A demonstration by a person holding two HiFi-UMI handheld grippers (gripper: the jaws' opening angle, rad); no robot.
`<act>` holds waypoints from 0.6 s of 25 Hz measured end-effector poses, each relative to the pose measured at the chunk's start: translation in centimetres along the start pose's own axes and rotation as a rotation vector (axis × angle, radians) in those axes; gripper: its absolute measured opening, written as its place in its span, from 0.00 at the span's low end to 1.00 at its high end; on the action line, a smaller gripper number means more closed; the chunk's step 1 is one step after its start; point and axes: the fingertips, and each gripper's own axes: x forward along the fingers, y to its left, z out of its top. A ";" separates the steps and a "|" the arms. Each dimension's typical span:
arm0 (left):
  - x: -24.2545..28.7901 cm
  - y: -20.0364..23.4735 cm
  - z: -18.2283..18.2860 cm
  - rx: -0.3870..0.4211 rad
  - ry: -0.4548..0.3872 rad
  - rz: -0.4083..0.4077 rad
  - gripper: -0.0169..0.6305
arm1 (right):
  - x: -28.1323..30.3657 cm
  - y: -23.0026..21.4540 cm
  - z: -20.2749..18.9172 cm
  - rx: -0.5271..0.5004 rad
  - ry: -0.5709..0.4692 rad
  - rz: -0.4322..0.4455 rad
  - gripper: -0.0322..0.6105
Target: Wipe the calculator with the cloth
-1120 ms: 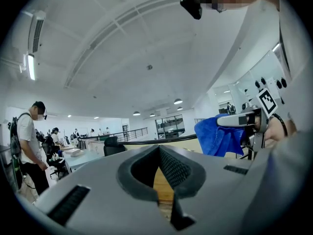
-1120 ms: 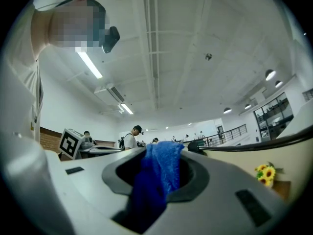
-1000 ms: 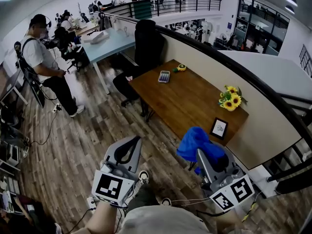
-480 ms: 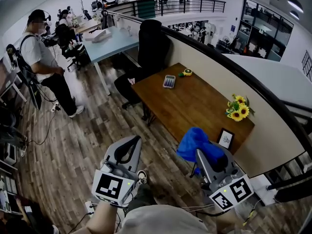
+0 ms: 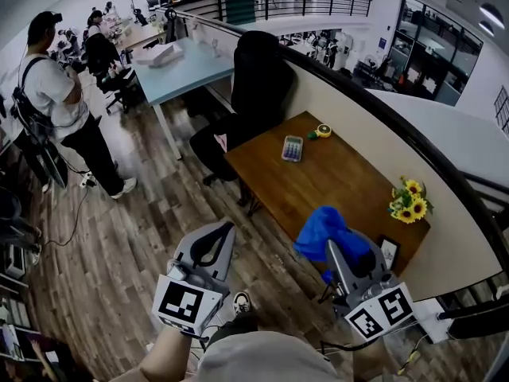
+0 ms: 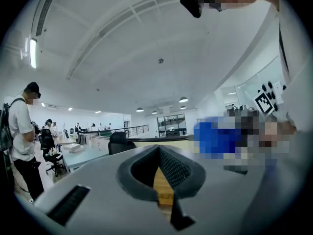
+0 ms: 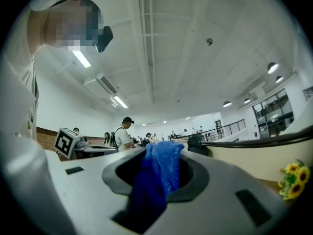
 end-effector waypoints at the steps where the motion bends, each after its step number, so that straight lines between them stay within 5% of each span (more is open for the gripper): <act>1: 0.9 1.4 0.0 0.000 -0.001 -0.012 0.03 | 1.8 -0.1 -0.1 -0.001 0.003 -0.003 0.25; 15: 9.5 14.2 -1.0 0.040 -0.024 -0.102 0.03 | 17.2 -2.7 -2.3 0.013 -0.004 -0.094 0.26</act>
